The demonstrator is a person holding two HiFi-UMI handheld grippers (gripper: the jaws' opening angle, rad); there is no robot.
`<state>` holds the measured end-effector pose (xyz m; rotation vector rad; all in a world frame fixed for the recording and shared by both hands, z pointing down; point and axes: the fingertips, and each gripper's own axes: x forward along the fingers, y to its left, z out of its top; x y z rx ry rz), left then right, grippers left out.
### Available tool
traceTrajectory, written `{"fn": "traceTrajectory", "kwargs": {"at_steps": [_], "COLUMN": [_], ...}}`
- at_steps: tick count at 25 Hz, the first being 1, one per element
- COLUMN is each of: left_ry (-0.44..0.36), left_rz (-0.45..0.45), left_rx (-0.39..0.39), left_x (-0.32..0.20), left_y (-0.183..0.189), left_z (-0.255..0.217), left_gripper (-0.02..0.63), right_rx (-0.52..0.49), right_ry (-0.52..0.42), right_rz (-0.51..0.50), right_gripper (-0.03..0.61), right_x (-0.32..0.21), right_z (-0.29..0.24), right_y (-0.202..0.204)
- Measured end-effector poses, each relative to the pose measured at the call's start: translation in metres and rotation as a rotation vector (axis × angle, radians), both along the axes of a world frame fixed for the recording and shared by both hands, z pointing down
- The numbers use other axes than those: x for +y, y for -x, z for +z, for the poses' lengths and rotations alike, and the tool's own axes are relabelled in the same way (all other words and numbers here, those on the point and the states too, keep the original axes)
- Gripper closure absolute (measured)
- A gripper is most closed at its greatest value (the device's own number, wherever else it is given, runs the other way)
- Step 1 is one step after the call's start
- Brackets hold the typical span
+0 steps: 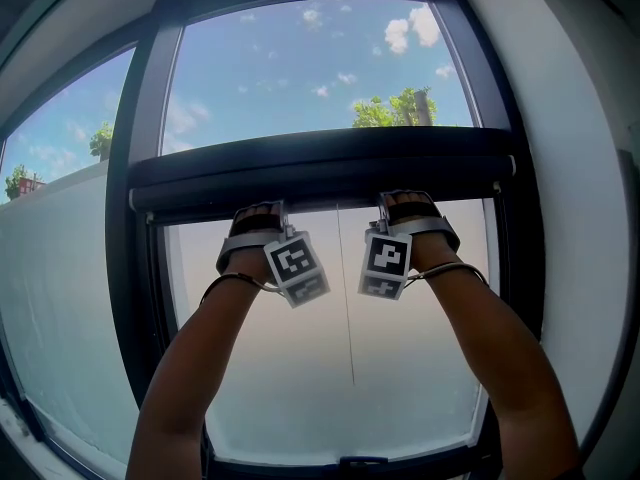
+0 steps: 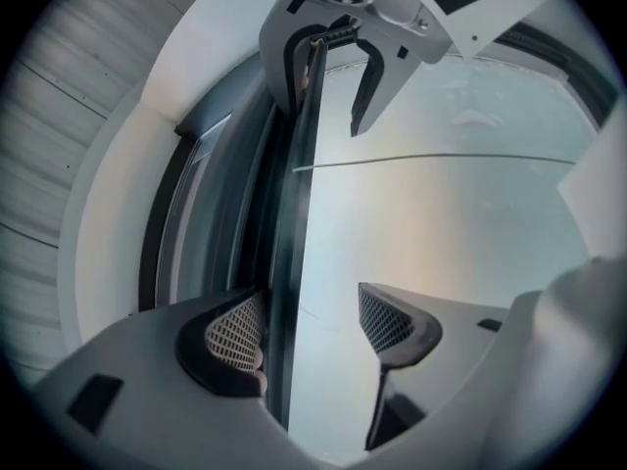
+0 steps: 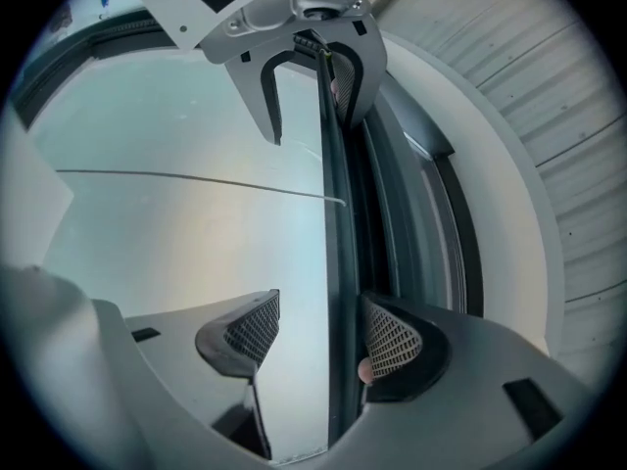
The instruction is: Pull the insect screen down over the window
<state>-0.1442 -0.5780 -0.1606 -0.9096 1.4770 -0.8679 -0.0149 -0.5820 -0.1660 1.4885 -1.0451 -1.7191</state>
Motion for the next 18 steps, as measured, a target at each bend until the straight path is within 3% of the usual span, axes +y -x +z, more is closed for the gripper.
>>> {"fn": "traceTrajectory", "kwargs": {"at_steps": [5, 11, 18], "left_ry": [0.013, 0.059, 0.115], "left_rz": [-0.014, -0.031, -0.049], "left_rx": [-0.023, -0.063, -0.046], "left_x": [0.000, 0.002, 0.005], "left_y": [0.000, 0.003, 0.003], "left_z": [0.000, 0.003, 0.009], "left_gripper": [0.333, 0.333, 0.334], "right_rx": [0.081, 0.061, 0.074], "right_ry": [0.035, 0.076, 0.126], "right_rz": [0.080, 0.053, 0.079], "right_gripper": [0.338, 0.339, 0.339], "right_x": [-0.002, 0.000, 0.000], "right_z": [0.001, 0.003, 0.011], "right_y": [-0.004, -0.003, -0.004]}}
